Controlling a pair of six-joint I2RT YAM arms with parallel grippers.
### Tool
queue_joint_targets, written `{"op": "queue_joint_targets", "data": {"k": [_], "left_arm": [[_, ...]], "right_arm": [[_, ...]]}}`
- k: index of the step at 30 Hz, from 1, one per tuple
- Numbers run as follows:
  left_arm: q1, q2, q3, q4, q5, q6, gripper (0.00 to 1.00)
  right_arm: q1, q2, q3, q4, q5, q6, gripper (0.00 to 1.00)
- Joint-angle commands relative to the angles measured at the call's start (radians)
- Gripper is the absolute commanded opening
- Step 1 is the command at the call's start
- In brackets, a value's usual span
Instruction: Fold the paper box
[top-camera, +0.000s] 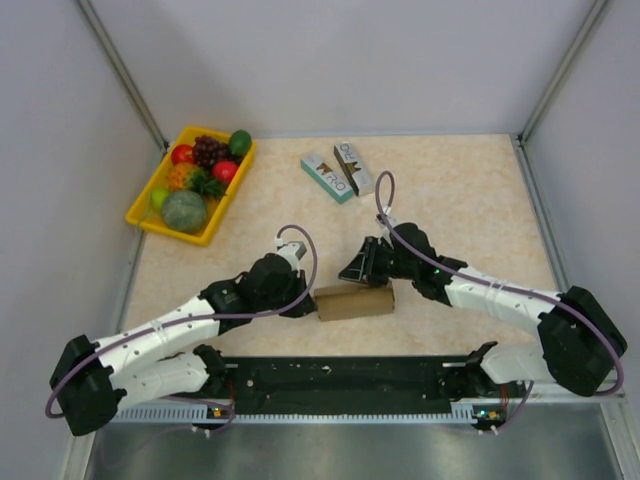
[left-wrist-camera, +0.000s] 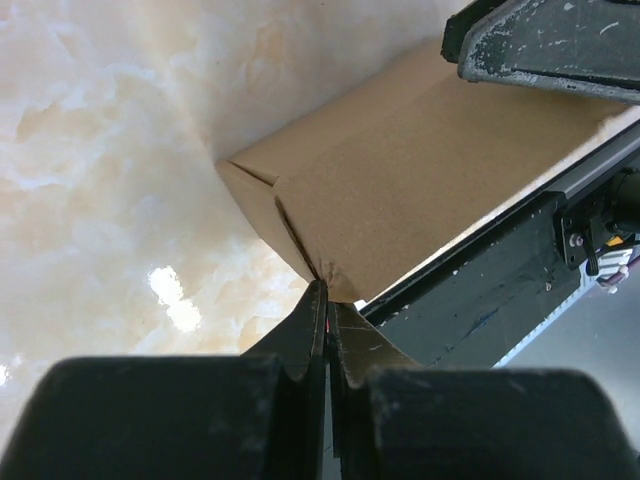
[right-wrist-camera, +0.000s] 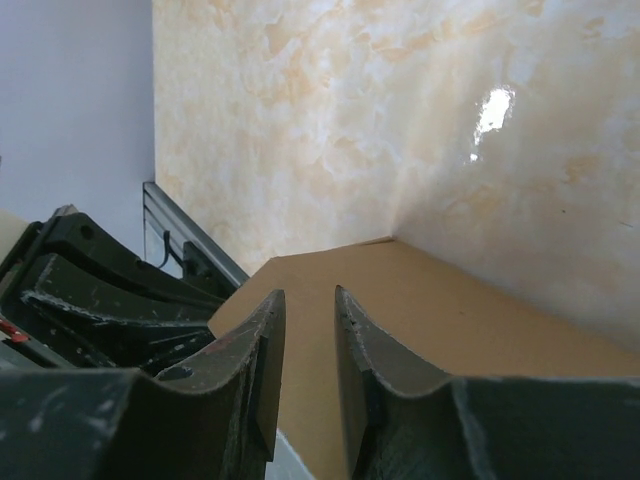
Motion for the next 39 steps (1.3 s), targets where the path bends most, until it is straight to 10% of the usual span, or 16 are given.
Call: {"op": "queue_joint_targets", "data": {"k": [1,17,26,39], "left_arm": [[-0.002,-0.044,-0.027,-0.063,-0.037,-0.009,0.04],[0.001,-0.332,0.022,-0.138,-0.013,-0.018,0.52],[0.044,-0.178,0.187,-0.077,0.032,-0.021,0.55],[0.181,0.003,0.127,0.196,0.325,-0.032,0.32]], "right_arm": [[0.005,-0.023,-0.024,0.052,-0.009,0.008,0.26],[0.005,-0.088,-0.127,0.15,0.016,-0.044,0.26],[0.008,-0.203,0.064,-0.16,0.039,-0.121,0.32],[0.036,-0.27,-0.206,0.156,-0.036,0.057,0.1]]}}
